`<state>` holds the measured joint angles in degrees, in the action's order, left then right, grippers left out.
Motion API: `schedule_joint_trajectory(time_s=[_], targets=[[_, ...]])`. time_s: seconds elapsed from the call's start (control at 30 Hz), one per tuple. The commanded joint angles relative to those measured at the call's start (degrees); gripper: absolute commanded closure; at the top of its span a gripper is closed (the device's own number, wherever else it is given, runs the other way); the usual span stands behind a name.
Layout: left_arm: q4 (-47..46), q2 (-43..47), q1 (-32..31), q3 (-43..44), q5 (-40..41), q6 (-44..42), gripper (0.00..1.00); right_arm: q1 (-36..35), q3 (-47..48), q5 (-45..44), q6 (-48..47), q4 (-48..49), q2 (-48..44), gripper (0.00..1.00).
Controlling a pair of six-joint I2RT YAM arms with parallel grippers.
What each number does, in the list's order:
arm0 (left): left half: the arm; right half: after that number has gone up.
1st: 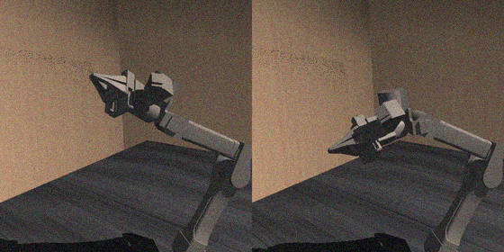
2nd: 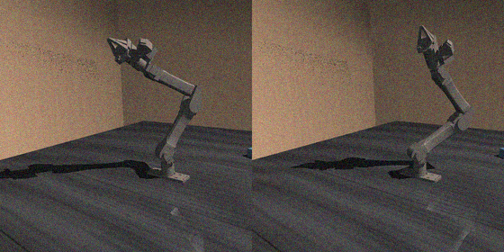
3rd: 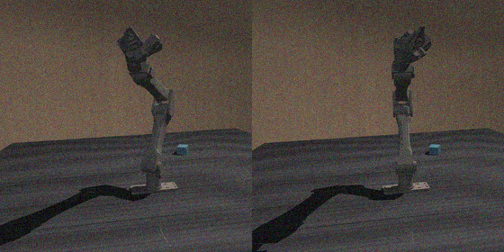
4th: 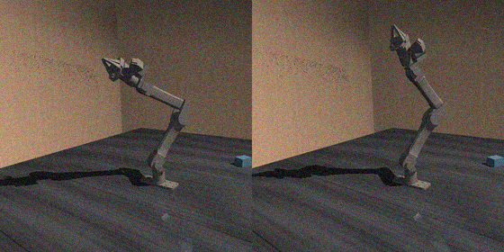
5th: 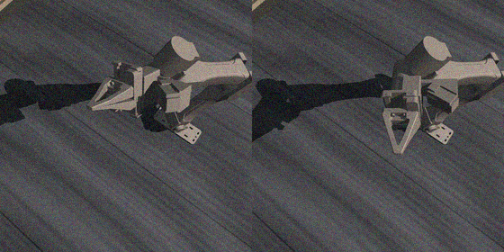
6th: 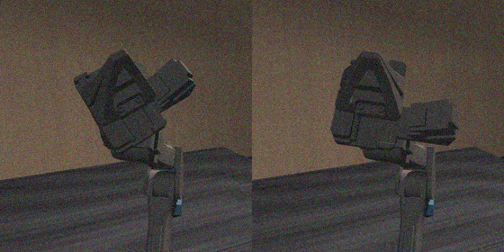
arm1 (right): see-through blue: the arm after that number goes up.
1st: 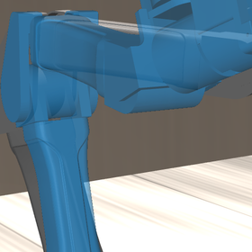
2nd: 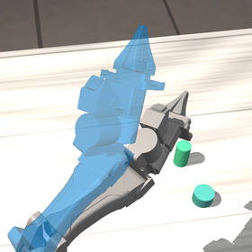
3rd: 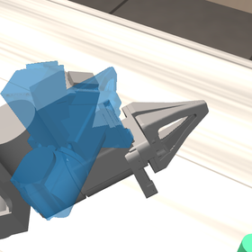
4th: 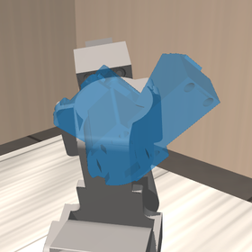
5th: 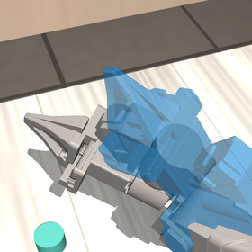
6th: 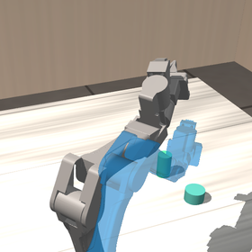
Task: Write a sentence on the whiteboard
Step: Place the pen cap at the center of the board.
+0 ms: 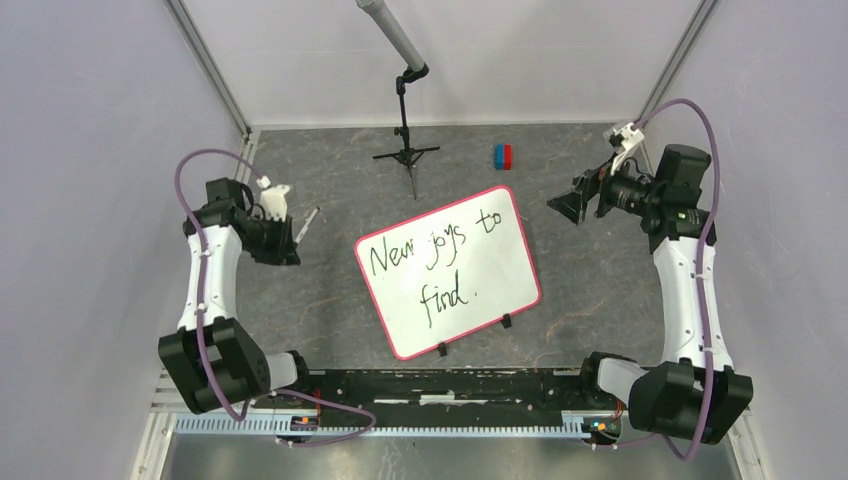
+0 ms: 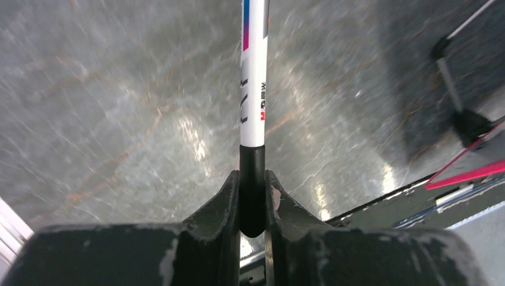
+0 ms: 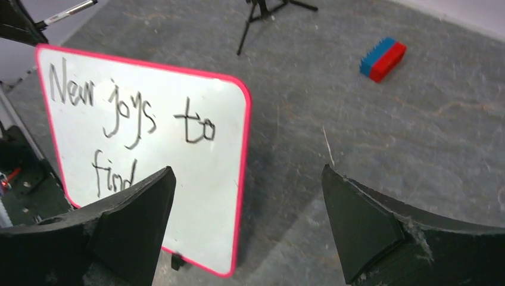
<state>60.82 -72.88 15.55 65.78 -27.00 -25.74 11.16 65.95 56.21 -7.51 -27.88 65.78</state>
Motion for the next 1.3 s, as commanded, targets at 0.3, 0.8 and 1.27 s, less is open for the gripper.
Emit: schedule_joint_trajectory(time_s=[0.3,0.8,1.27], targets=[[-16.4,-6.8,2.5,-17.5,11.5,-2.1,0.96,3.6,-10.8,-7.4,-11.2,-2.4,-3.8,0.02],[-21.1,-14.1,2.4,-22.1,15.1,-4.2,0.62,3.7,-12.4,-6.3,-14.7,-5.6,-3.5,0.02],[-17.0,-9.3,2.4,-20.2,14.6,-5.7,0.38,3.6,-12.4,-6.8,-17.1,-8.1,-3.7,0.02]])
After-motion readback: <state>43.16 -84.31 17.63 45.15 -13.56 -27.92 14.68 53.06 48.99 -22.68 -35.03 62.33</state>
